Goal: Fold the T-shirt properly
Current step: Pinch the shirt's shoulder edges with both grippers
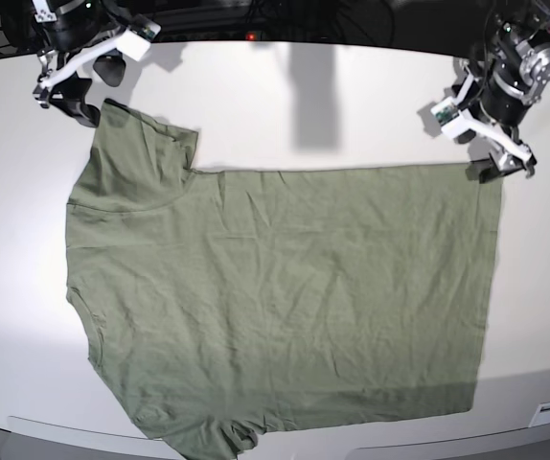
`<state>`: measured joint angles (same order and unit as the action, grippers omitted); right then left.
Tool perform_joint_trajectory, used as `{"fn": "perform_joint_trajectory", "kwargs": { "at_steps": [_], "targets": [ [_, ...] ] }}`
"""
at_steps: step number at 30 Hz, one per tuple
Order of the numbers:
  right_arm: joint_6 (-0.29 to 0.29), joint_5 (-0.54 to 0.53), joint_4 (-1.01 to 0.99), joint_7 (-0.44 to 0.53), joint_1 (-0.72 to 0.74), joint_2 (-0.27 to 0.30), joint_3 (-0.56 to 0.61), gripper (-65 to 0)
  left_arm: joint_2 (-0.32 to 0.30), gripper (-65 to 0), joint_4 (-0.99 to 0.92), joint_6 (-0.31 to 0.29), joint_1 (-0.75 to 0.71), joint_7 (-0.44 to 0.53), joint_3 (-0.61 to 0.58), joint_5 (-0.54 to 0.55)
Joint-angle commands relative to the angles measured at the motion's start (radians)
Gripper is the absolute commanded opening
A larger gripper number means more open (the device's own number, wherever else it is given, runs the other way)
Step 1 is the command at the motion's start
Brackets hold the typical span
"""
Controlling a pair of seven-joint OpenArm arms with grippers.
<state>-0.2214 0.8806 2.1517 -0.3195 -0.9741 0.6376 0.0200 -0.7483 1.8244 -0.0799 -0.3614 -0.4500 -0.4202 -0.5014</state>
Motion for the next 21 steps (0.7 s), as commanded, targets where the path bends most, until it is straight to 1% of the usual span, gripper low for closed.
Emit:
{"fn": "perform_joint_trajectory", "kwargs": {
  "at_steps": [1, 3, 6, 11, 14, 16, 18, 21],
  "targets": [
    [0.02, 0.003, 0.019, 0.002, -0.007, 0.008, -0.006, -18.2, -0.014, -20.4, 0.016, -0.008, 0.014, -0.003, 0.006, 0.008],
    [0.02, 0.002, 0.019, 0.002, -0.007, 0.008, -0.006, -18.2, -0.014, -20.4, 0.016, -0.046, 0.023, -0.006, 0.006, 0.018],
    [0.021, 0.003, 0.019, 0.003, -0.006, 0.008, -0.006, -18.2, -0.017, -20.4, 0.016, -0.066, 0.027, -0.006, 0.006, 0.039],
    [0.021, 0.002, 0.019, 0.002, -0.006, 0.008, -0.006, -18.2, -0.017, -20.4, -0.003, -0.068, 0.058, 0.008, 0.006, 0.04],
    [0.021, 0.002, 0.019, 0.002, -0.006, 0.008, -0.006, -18.2, -0.017, -20.4, -0.049, -0.068, 0.085, 0.005, 0.006, 0.066],
    [0.021, 0.002, 0.019, 0.002, -0.006, 0.008, -0.006, -18.2, -0.017, -20.4, -0.09, -0.068, 0.088, 0.013, 0.006, 0.064],
    [0.034, 0.002, 0.019, 0.002, -0.006, 0.008, -0.006, -18.2, -0.017, -20.4, -0.128, -0.068, 0.087, 0.026, 0.006, 0.065],
    [0.067, 0.002, 0.019, 0.001, -0.006, 0.008, -0.006, -18.2, -0.015, -20.4, -0.175, -0.068, 0.081, 0.036, 0.006, 0.066]
  ]
}}
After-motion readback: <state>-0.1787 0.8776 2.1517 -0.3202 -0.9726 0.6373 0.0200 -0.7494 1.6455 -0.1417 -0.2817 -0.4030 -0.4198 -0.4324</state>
